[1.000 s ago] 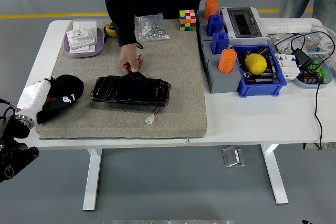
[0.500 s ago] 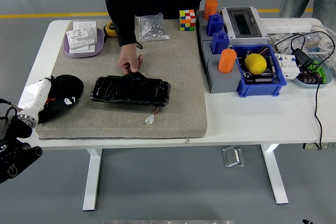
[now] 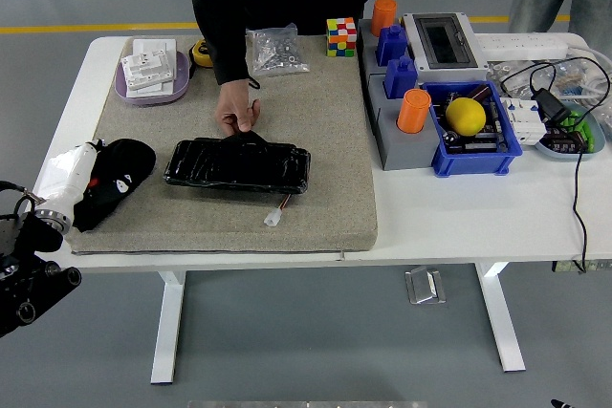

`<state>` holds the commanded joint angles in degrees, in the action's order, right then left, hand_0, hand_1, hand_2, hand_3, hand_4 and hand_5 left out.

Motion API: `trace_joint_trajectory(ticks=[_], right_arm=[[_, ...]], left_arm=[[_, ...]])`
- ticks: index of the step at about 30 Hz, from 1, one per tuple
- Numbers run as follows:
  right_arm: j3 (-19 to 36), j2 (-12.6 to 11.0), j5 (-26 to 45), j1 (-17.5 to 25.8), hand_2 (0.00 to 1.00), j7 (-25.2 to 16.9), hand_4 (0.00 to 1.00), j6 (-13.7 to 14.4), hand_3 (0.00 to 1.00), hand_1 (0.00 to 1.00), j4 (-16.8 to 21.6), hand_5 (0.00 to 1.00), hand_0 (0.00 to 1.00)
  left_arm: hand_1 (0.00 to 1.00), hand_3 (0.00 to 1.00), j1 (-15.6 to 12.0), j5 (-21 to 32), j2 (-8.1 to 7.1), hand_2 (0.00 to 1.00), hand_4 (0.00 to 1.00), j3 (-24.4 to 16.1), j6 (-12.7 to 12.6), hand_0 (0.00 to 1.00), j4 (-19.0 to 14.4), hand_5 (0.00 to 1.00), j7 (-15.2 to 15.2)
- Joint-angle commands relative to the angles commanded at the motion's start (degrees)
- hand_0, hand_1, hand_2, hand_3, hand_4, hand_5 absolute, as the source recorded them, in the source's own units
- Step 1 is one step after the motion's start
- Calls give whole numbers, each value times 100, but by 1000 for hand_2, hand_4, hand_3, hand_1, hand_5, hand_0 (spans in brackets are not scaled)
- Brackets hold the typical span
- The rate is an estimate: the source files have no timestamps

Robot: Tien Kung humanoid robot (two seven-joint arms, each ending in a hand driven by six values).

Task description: Pick the rag up,wipe the panel,place it on the desk

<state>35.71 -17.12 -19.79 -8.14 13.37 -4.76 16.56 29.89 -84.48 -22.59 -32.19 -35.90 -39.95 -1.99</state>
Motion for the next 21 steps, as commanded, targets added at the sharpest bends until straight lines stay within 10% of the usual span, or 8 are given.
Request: trace_joint_trajectory(ticks=[9,21], right_arm=[[9,-8,1,-5,716,8,998,-1,638,670,-6,561,778],[27,-1,1,-22,716,3,998,4,638,671,-6,560,777]], left_arm=[[130,515,-16,-131,-14,557,474,-78,-29,248,-42,173,85],[129,623,-87,-490,-192,652,488,-614,120,251,-636,167,239]])
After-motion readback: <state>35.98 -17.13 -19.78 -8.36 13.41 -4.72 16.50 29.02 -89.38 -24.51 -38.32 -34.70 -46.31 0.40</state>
